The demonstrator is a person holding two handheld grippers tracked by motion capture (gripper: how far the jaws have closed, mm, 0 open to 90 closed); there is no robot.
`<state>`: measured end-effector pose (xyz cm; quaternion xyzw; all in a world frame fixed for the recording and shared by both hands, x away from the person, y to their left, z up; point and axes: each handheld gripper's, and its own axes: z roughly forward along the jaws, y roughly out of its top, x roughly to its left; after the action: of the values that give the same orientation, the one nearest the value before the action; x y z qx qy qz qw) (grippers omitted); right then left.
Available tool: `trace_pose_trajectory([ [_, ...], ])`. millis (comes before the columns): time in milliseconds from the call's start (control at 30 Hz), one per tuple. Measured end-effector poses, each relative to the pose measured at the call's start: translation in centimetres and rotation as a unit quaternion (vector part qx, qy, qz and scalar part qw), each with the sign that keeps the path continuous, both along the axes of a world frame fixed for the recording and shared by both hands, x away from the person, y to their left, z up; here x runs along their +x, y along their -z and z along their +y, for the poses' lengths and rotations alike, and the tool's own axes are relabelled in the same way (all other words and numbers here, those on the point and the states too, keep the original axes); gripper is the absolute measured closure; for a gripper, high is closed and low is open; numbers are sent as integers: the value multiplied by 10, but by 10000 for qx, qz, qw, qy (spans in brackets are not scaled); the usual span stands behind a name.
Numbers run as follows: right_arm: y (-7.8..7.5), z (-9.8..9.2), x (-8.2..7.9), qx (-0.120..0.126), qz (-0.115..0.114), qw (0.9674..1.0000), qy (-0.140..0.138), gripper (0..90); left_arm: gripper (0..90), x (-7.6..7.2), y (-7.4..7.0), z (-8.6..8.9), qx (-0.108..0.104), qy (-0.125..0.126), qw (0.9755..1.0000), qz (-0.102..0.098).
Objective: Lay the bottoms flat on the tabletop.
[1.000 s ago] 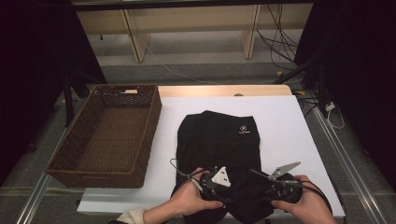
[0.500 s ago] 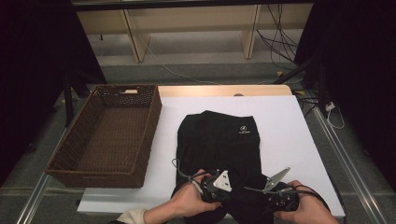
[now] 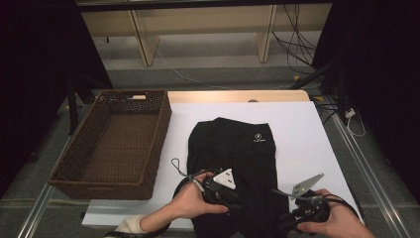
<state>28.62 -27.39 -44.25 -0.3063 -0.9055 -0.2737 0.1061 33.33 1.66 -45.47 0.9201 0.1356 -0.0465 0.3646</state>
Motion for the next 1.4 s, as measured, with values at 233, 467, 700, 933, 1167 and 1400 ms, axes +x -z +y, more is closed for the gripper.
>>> trace_pose_trajectory([
  [233,11,-10,23,-219,-906,9811,1695,611,626,-7,15,-14,244,6,9994,-246],
  [467,16,3,42,-443,-1173,9668,2227,726,771,-18,22,-20,487,282,9972,-499],
  [700,20,17,43,-617,-617,9796,1812,861,894,-17,15,-10,817,498,9954,-49],
  [933,10,7,47,-83,-628,9707,2318,702,759,-8,6,-3,572,213,9981,-107],
  [1167,19,3,69,-344,-917,9481,3027,673,622,-18,24,-21,432,348,9975,-433],
  [1400,26,24,67,-999,-1285,9480,2735,860,809,-26,23,-22,490,430,9966,-514],
])
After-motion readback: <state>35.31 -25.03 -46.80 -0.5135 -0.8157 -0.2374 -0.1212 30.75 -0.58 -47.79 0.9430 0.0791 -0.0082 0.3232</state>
